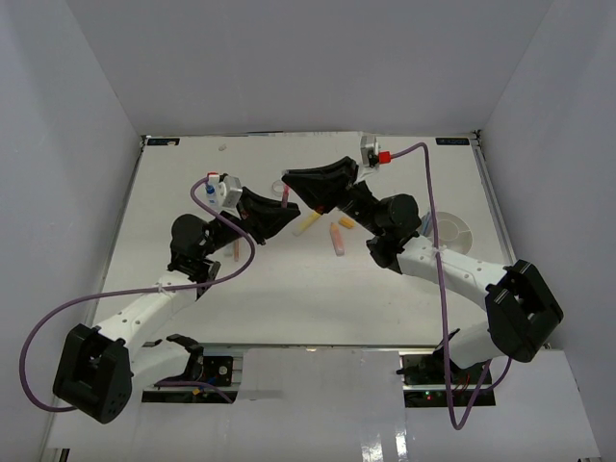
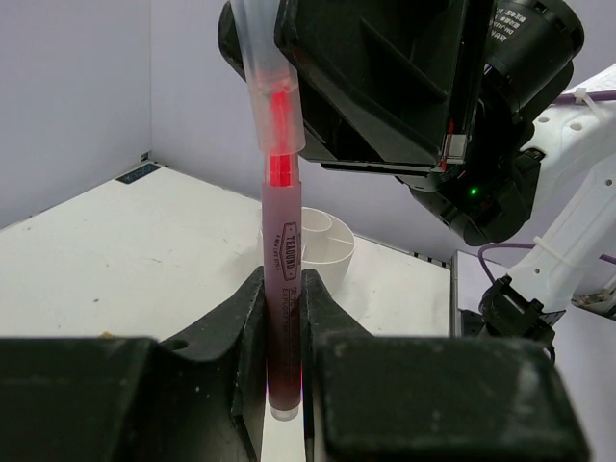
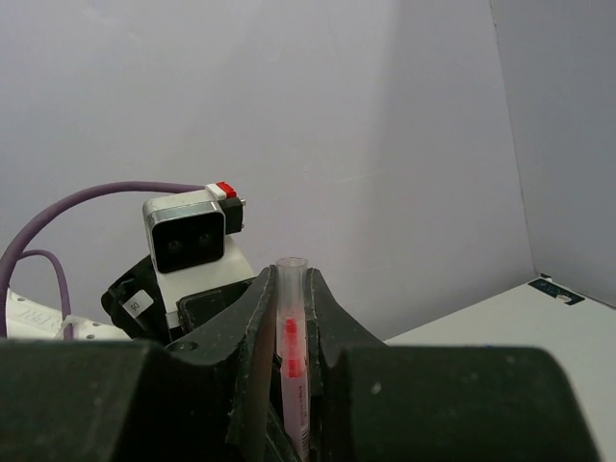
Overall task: Sort the stationery into containers
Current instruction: Close the pen cap on the pen.
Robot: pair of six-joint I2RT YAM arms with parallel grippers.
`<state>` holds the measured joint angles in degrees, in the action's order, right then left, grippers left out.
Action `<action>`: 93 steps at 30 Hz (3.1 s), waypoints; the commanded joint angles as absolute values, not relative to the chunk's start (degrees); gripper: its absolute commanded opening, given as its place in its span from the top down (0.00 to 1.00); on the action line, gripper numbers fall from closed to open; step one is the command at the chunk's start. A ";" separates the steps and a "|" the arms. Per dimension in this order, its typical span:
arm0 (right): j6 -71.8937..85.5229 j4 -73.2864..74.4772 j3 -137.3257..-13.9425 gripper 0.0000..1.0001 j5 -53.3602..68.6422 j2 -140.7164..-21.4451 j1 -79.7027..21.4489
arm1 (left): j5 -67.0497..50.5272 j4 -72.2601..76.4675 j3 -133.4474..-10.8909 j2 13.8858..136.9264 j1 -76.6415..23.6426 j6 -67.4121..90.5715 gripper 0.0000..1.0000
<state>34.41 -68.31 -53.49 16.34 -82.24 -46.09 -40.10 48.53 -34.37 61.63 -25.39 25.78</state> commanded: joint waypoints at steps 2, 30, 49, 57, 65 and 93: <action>34.54 -69.88 -51.68 0.92 18.19 -80.95 -46.49 | -38.15 55.01 -37.44 62.40 -25.49 27.16 1.00; 29.00 -56.43 -48.07 0.92 17.49 -72.51 -46.49 | -37.00 42.63 -35.16 59.68 -28.30 16.00 1.00; 29.18 -61.26 -49.83 0.92 16.17 -73.74 -46.49 | -37.26 44.56 -34.54 60.12 -29.44 18.19 1.00; 29.27 -62.75 -50.63 0.92 16.44 -74.44 -46.41 | -36.91 44.39 -34.45 59.85 -29.62 18.63 1.00; 28.04 -58.63 -49.40 0.75 16.79 -72.77 -46.41 | -35.77 43.51 -34.45 58.89 -29.62 17.49 1.00; 10.72 -1.96 -73.37 0.07 9.93 -66.26 -45.35 | -34.18 26.46 -38.32 56.08 -29.71 3.78 1.00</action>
<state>13.80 -12.64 -66.17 12.12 -65.04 -45.50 -33.26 30.55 -36.21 57.71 -29.43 7.51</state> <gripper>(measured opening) 0.933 0.243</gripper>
